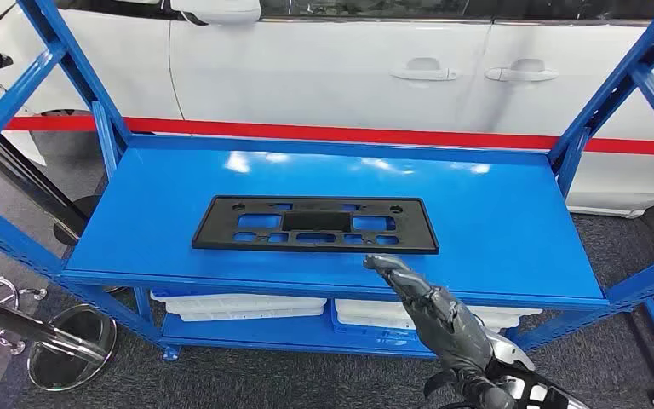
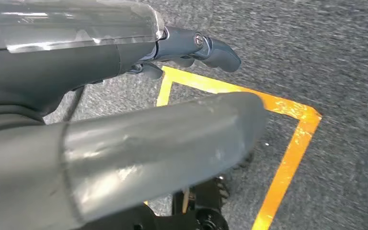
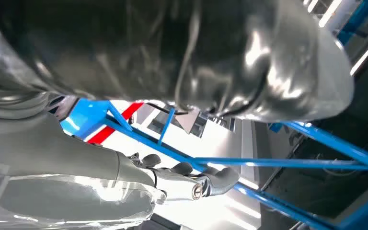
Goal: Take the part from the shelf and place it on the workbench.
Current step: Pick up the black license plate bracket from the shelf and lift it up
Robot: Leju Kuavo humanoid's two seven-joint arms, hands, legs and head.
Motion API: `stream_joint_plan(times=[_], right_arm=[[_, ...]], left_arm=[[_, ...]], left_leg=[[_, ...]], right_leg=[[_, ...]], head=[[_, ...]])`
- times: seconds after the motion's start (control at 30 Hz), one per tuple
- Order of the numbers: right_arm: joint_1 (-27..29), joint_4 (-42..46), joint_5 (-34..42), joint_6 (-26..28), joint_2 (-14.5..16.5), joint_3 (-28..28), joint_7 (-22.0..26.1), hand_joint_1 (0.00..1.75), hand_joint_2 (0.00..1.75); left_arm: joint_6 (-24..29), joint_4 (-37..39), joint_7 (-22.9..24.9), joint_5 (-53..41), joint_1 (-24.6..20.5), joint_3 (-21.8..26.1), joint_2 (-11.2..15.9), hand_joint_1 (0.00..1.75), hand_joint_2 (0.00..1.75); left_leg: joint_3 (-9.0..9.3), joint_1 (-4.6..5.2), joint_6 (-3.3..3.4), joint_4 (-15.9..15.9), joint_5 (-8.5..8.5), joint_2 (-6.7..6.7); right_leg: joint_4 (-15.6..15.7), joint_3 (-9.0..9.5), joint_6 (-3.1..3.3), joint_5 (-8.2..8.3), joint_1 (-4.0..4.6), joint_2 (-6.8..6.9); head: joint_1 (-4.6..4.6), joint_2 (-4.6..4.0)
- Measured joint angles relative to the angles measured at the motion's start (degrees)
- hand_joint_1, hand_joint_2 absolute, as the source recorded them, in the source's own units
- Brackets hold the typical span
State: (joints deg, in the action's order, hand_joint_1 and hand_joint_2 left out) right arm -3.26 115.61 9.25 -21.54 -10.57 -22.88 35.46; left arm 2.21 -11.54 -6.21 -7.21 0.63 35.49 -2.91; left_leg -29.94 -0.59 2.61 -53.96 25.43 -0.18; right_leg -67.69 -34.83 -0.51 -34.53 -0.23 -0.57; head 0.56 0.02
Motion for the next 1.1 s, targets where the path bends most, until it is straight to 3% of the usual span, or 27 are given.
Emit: stream_joint_plan(times=[0.1, 0.13, 0.2, 0.23, 0.27, 0.33, 0.43, 0.5, 0.57, 0.6, 0.63, 0.67, 0.73, 0.8, 0.9, 0.97, 1.07, 1.1], right_arm=[[0.2, -0.4, 0.1, 0.1, 0.0, 0.0, -1.2, 0.0, 0.0], [0.3, -0.7, 0.2, 0.1, 0.0, 0.0, -2.0, 0.0, 0.0], [0.4, -1.8, 0.0, 0.2, 0.0, -0.4, -4.4, 0.0, 0.87], [0.2, -2.8, -0.3, 0.3, -0.1, -0.9, -5.8, 0.0, 1.31], [-0.1, -4.1, -0.9, 0.5, -0.2, -1.6, -7.3, 0.0, 1.75], [-1.4, -7.0, -2.6, 1.6, -0.4, -3.4, -9.7, 0.0, 1.75], [-5.0, -12.1, -9.4, 6.3, -0.9, -7.4, -12.4, 0.0, 1.75], [-8.4, -15.9, -15.8, 10.8, -0.9, -10.8, -14.3, 0.0, 1.75], [-11.7, -19.2, -21.4, 15.0, -0.4, -14.0, -16.4, 0.0, 1.75], [-13.0, -20.5, -23.6, 16.6, -0.1, -15.3, -17.2, 0.0, 1.75], [-14.0, -21.7, -25.2, 17.9, 0.3, -16.5, -17.9, 0.0, 1.75], [-14.7, -22.6, -26.2, 18.7, 0.7, -17.6, -18.4, 0.0, 1.75], [-15.9, -24.2, -27.1, 19.5, 1.4, -19.3, -18.8, 0.0, 1.75], [-17.6, -25.6, -27.3, 19.6, 1.8, -20.6, -18.9, 0.0, 1.75], [-19.0, -26.7, -28.6, 20.6, 1.9, -21.8, -19.3, 0.0, 1.75], [-20.0, -27.4, -33.5, 23.8, 2.1, -22.6, -20.6, 0.0, 1.75], [-22.0, -28.8, -44.0, 29.8, 3.0, -24.4, -23.9, 0.0, 1.75], [-22.4, -29.4, -47.9, 31.7, 3.4, -25.2, -25.1, 0.0, 1.75]], left_arm=[[0.0, 0.0, 0.0, -0.1, 0.0, 0.1, 0.0, 0.0, 0.0], [0.0, 0.0, 0.0, -0.1, 0.1, 0.1, 0.0, 0.0, 0.0], [0.0, 0.0, 0.0, -0.4, 0.1, 0.2, 0.0, 0.0, 0.0], [0.0, 0.0, 0.0, -0.5, 0.1, 0.2, 0.0, 0.0, 0.0], [0.0, 0.0, 0.0, -0.7, 0.0, 0.2, 0.0, 0.0, 0.0], [0.0, 0.0, 0.0, -1.1, -0.1, 0.2, 0.0, 0.0, 0.0], [0.0, 0.0, 0.2, -1.6, -0.3, 0.2, 0.2, 0.0, 0.0], [-0.1, 0.0, 0.4, -2.3, -0.5, 0.2, 0.3, 0.0, 0.0], [-0.2, 0.0, 0.7, -3.0, -0.6, 0.2, 0.4, 0.0, 0.0], [-0.3, 0.0, 0.7, -3.2, -0.5, 0.2, 0.5, 0.0, 0.0], [-0.3, 0.0, 0.8, -3.4, -0.5, 0.2, 0.5, 0.0, 0.0], [-0.4, 0.0, 0.8, -3.5, -0.5, 0.2, 0.5, 0.0, 0.0], [-0.4, 0.0, 0.9, -3.6, -0.5, 0.2, 0.6, 0.0, 0.0], [-0.4, 0.0, 0.9, -3.6, -0.5, 0.2, 0.7, 0.0, 0.0], [-0.5, 0.0, 0.9, -3.8, -0.6, 0.2, 0.8, 0.0, 0.0], [-0.5, 0.0, 0.9, -4.2, -0.5, 0.2, 0.8, 0.0, 0.0], [-0.6, 0.0, 0.8, -5.0, -0.6, 0.2, 0.8, 0.0, 0.0], [-0.6, 0.0, 0.8, -5.2, -0.7, 0.2, 0.8, 0.0, 0.0]], left_leg=[[0.54, 0.01, -0.07, -0.1, 0.64, -0.03], [0.97, 0.0, -0.16, -0.2, 1.04, -0.07], [1.97, -0.03, -0.52, -0.4, 2.03, -0.17], [2.32, 0.05, -0.84, -0.6, 2.53, -0.22], [2.43, 0.1, -1.19, -0.7, 2.93, -0.24], [2.27, 0.14, -1.92, -0.8, 3.34, -0.17], [2.1, 0.01, -2.88, -1.9, 4.53, 0.02], [-0.61, -0.09, -3.26, -7.6, 7.57, 0.02], [-5.35, -0.11, -3.51, -15.7, 10.6, 0.02], [-7.13, -0.11, -3.57, -18.2, 10.91, 0.02], [-7.92, -0.1, -3.55, -18.6, 9.99, 0.02], [-7.6, -0.09, -3.43, -16.8, 7.98, 0.02], [-4.66, 0.09, -2.84, -8.8, 2.68, 0.0], [-2.29, 0.35, -2.27, -2.8, 0.06, -0.03], [-1.83, 0.25, -1.73, -1.3, -0.15, -0.08], [-1.55, -0.08, -1.17, -0.8, -0.38, -0.04], [-1.37, -0.16, -0.72, -0.6, -0.26, 0.11], [-1.26, -0.16, -0.67, -0.6, -0.15, 0.11]], right_leg=[[-5.2, -3.81, -0.43, -0.16, -0.38, 0.08], [-4.9, -4.29, -0.57, 1.36, -0.54, 0.16], [2.1, -2.16, -0.51, 6.83, -0.78, 0.36], [5.8, -0.73, -0.34, 8.89, -0.72, 0.4], [8.6, 0.34, -0.07, 9.96, -0.63, 0.42], [10.1, 0.83, 0.48, 9.64, -0.31, 0.3], [10.8, 1.24, 1.49, 9.36, -0.55, 0.11], [11.2, 1.72, 2.09, 9.27, -0.65, 0.25], [11.1, 1.83, 2.45, 9.05, -0.48, 0.35], [11.1, 1.9, 2.54, 8.91, -0.38, 0.35], [11.0, 2.05, 2.57, 8.74, -0.3, 0.34], [11.0, 2.33, 2.56, 8.54, -0.22, 0.33], [11.1, 3.01, 2.39, 8.17, -0.03, 0.32], [11.2, 3.16, 2.07, 8.02, 0.16, 0.19], [11.4, 3.04, 1.33, 7.9, 0.24, 0.2], [9.2, 2.13, 0.72, 6.31, 0.21, 0.29], [-1.9, -3.4, 0.15, 1.17, -0.07, 0.34], [-4.9, -5.08, 0.03, 0.52, -0.19, 0.35]], head=[[0.0, 0.0], [-0.01, 0.0], [-0.01, 0.0], [-0.01, 0.0], [-0.01, 0.0], [0.01, 0.0], [0.02, 0.0], [0.03, 0.0], [0.03, 0.0], [0.03, 0.0], [0.03, 0.0], [0.03, 0.0], [0.03, 0.0], [0.03, 0.0], [0.03, 0.0], [0.02, 0.0], [0.01, 0.0], [0.01, 0.0]])
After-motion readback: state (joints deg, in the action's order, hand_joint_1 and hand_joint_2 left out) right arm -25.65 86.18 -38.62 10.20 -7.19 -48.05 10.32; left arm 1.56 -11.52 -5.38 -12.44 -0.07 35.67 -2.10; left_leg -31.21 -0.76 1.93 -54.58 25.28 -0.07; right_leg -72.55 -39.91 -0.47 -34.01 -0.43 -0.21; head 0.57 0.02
